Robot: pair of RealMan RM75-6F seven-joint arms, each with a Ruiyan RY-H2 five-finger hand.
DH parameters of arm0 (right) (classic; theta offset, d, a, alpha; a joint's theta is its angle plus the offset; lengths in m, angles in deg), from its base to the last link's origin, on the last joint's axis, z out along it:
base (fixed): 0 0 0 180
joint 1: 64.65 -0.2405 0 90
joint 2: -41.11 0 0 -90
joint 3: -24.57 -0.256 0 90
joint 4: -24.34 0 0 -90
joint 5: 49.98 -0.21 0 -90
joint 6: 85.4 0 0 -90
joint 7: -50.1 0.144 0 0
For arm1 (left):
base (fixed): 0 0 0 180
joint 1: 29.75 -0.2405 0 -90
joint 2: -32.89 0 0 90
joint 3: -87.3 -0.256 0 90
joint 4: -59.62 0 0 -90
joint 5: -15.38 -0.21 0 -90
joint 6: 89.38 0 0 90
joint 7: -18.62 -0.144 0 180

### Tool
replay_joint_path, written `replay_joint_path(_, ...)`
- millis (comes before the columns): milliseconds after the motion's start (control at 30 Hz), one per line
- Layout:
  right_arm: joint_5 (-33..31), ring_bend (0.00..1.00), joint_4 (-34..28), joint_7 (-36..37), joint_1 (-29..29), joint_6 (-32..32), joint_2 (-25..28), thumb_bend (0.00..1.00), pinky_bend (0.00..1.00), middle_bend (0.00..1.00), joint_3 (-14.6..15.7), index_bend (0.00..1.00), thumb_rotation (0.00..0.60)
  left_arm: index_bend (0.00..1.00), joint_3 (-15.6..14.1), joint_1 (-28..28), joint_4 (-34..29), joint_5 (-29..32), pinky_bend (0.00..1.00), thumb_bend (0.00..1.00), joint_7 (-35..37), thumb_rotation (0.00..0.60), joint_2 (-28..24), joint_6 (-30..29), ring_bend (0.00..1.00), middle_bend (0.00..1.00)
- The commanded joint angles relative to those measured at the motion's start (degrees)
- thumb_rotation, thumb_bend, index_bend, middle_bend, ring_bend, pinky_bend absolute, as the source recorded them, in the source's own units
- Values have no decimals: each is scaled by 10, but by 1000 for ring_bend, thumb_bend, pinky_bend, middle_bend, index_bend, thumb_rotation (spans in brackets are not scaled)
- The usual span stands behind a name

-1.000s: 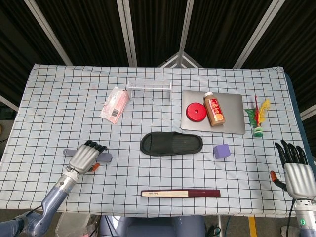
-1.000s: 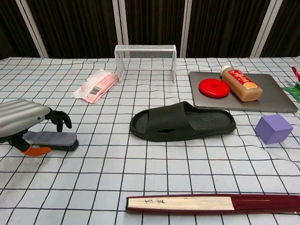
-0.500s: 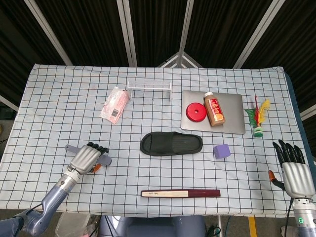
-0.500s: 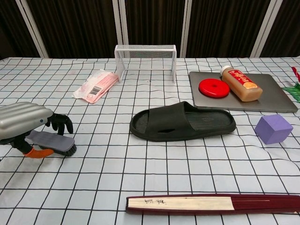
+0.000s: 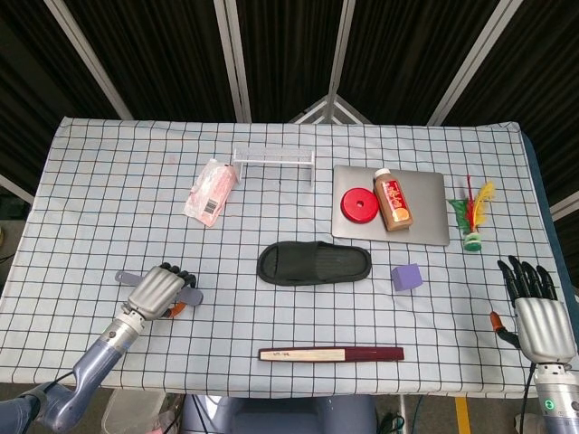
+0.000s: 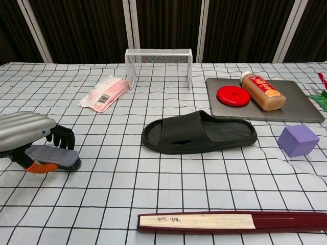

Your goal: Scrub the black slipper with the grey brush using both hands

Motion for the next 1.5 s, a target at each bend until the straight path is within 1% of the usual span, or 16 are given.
replay_joint_path(33,-2,0,0,-1,-1,2,0,405,0,0,0,0,600,501,-1,0,-2,-2,388,481,0,600,-1,-3,445,524)
replay_joint_path(67,-2,0,0,-1,-1,3,-1,405,0,0,0,0,600,528,-1,1,-3,-3,394,489,1,600,-1,-4,460,543)
replay_joint_path(133,-4,0,0,-2,-1,4,-1,404,0,0,-1,0,600,602,-2,2,-5,-6,413,546,6,600,-2,-5,499,591)
replay_joint_path(267,-4,0,0,-5,-2,6,-2,404,0,0,0,0,600,676,-3,4,-5,-4,441,659,11,600,-2,-2,538,645)
replay_joint_path(333,-4,0,0,-8,-3,8,-3,404,0,0,0,0,600,717,-3,6,-6,0,450,693,17,600,-3,4,553,677)
replay_joint_path(533,-1,0,-3,-18,-4,10,-6,405,0,0,4,0,600,755,1,10,-15,-1,468,718,35,600,-11,2,570,708)
replay_joint_path(633,1,0,-4,-23,-7,16,-11,404,0,0,7,0,600,767,4,16,-28,5,473,733,39,600,-25,13,576,714)
replay_joint_path(700,7,0,-7,-29,-11,22,-15,404,0,0,10,0,600,769,11,24,-46,13,474,737,48,600,-38,23,576,715)
replay_joint_path(833,19,0,-13,-46,-20,30,-22,404,0,0,14,0,600,770,29,33,-73,20,475,737,69,600,-59,23,577,718)
replay_joint_path(900,23,0,-16,-58,-30,46,-28,404,0,0,17,0,600,770,40,40,-88,27,474,737,77,600,-71,27,577,722)
replay_joint_path(967,30,0,-25,-64,-41,68,-32,416,0,0,23,0,600,771,54,50,-112,47,474,737,71,600,-88,39,577,724)
replay_joint_path(1033,43,0,-32,-74,-53,83,-35,451,0,0,28,0,600,772,67,60,-133,59,474,737,66,600,-99,47,577,725)
replay_joint_path(1133,57,0,-37,-111,-81,112,-47,543,0,0,23,0,600,772,95,87,-164,98,475,738,58,600,-115,77,577,725)
replay_joint_path(1200,57,0,-43,-119,-99,136,-52,599,0,0,19,0,600,771,108,104,-170,126,474,738,47,600,-119,95,577,725)
replay_joint_path(1333,75,0,-54,-119,-140,181,-59,619,0,0,13,0,600,772,135,150,-169,201,474,738,10,600,-124,136,577,724)
replay_joint_path(1500,77,0,-68,-131,-174,214,-71,632,0,0,1,0,600,771,150,197,-155,286,474,738,-27,600,-122,161,577,724)
